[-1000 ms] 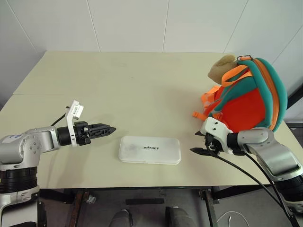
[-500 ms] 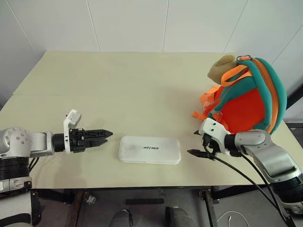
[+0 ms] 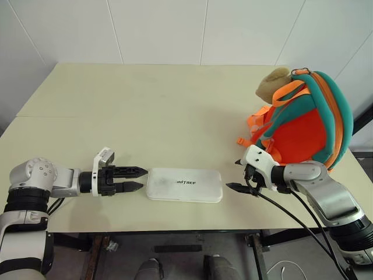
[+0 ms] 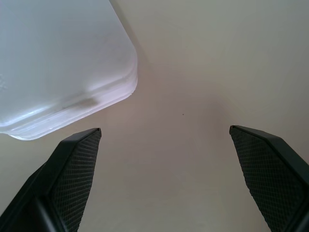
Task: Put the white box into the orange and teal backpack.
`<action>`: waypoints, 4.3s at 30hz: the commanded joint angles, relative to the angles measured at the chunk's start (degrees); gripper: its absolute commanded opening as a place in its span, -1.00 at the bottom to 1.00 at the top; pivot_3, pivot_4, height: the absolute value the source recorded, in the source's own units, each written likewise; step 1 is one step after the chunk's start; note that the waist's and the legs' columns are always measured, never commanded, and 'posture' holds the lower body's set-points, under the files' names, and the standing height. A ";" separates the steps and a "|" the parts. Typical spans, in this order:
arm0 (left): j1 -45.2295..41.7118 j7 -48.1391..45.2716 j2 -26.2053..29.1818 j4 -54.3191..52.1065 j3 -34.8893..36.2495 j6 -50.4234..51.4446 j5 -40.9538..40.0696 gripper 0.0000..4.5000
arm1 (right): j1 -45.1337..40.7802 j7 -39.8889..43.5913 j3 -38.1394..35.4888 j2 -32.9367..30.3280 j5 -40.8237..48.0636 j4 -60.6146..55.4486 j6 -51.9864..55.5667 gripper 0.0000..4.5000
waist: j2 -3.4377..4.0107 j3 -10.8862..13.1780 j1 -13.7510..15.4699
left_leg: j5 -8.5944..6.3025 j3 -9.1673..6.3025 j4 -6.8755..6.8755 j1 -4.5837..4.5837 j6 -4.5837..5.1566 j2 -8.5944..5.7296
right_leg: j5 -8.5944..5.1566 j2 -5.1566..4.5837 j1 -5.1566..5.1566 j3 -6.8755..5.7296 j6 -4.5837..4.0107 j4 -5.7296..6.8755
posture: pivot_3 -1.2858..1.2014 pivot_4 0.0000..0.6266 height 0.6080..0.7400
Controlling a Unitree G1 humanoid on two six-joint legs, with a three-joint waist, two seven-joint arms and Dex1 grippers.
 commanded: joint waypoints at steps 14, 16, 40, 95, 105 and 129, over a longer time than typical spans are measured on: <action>-6.93 -2.92 -5.24 -0.98 -3.31 -0.06 10.74 0.98 | -0.69 -0.59 -0.15 1.80 -0.46 -2.25 -0.08 1.00 | 0.00 0.00 0.04 | 0.01 0.00 0.03 0.01 -0.01 -0.03 | 0.01 -0.01 0.03 0.00 0.01 0.02 | 0.03 -0.52 1.00; -7.28 -3.94 -6.16 -1.61 -4.35 0.01 11.33 0.98 | -0.92 -0.59 0.09 2.04 -0.46 -2.22 -0.05 1.00 | 0.00 0.00 0.09 | 0.01 0.00 0.03 0.01 -0.01 -0.03 | 0.01 0.00 0.03 0.00 0.01 0.02 | 0.03 -0.52 1.00; -3.76 -8.15 -6.28 -8.00 -2.62 -2.28 14.95 -0.45 | 2.71 -4.54 -9.59 4.06 4.11 -5.62 4.09 1.00 | 0.00 0.00 -0.01 | 0.00 -0.02 0.01 0.02 -0.01 -0.03 | 0.01 -0.02 0.07 0.00 0.02 -0.03 | 0.03 -0.52 1.00; -13.99 14.87 -10.70 -1.88 43.78 -8.84 9.75 -0.45 | -22.91 -27.72 -20.13 28.42 22.41 1.94 6.82 -1.00 | 0.01 0.00 -1.83 | 0.18 -0.04 -0.08 -0.59 -0.20 0.00 | 0.05 -0.04 -0.73 -0.02 0.09 0.61 | 0.03 -0.52 1.00; -15.45 11.97 -3.16 3.31 41.49 -14.36 10.52 -0.45 | -24.52 -19.53 -17.67 27.52 39.68 -8.65 16.92 -1.00 | 0.01 0.01 -1.76 | 0.28 -0.02 -0.15 -0.78 -0.38 0.04 | 0.04 -0.02 -0.94 -0.06 0.09 0.58 | 0.03 -0.52 1.00; -6.59 -12.08 5.57 -7.91 27.51 -22.37 10.18 -0.45 | -15.47 5.61 -9.43 3.70 43.13 -16.23 13.23 -1.00 | -0.03 0.02 -1.60 | 0.10 0.04 -0.12 -0.84 -0.10 0.05 | 0.03 0.00 -0.94 -0.08 0.06 0.36 | 0.03 -0.52 1.00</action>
